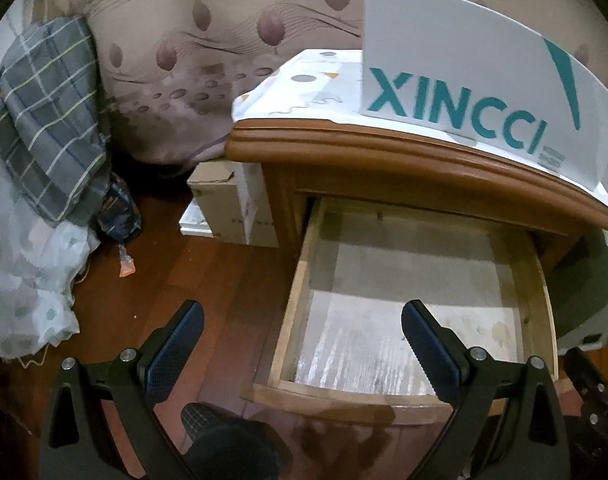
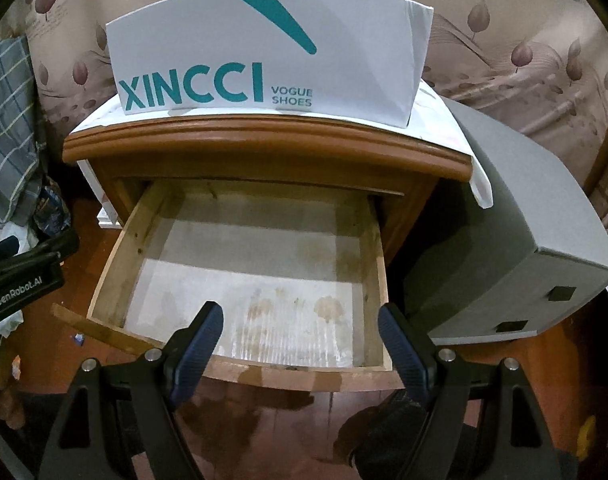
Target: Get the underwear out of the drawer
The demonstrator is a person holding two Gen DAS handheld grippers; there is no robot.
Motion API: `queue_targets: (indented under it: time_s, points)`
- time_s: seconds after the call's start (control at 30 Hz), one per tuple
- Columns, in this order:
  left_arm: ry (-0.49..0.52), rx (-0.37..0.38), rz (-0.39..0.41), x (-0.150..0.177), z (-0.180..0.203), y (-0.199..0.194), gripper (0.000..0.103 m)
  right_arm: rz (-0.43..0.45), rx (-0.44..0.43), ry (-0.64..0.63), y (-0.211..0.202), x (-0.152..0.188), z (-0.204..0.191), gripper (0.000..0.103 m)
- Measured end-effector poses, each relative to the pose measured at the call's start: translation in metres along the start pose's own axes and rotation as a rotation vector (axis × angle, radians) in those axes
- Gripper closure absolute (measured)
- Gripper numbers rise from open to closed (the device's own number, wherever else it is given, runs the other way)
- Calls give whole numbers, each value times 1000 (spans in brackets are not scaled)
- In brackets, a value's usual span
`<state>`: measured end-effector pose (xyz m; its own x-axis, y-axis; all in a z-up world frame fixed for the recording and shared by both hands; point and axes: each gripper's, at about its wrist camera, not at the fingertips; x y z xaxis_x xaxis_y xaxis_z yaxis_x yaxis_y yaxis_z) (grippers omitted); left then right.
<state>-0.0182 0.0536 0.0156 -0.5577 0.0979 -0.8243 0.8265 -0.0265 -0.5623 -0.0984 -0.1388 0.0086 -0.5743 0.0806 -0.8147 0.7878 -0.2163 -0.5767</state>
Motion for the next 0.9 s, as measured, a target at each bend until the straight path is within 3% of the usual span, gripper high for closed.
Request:
queue_targets:
  time_s: [0.27, 0.9]
  points:
    - [-1, 61, 16, -2, 7, -4, 5, -3, -6, 7, 1, 0, 2, 21]
    - [-5, 53, 13, -1, 8, -3, 5, -18, -14, -18, 3, 4, -3, 21]
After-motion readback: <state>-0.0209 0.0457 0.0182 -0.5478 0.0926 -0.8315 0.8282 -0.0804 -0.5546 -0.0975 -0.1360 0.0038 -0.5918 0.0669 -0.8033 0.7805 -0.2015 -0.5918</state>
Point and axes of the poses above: each gripper's, at about its wrist camera, not at the fingertips, and y roughly the way its jaws point, z to its right, x to its underside, and after that the axes turned 15 degrees about z, right-handed
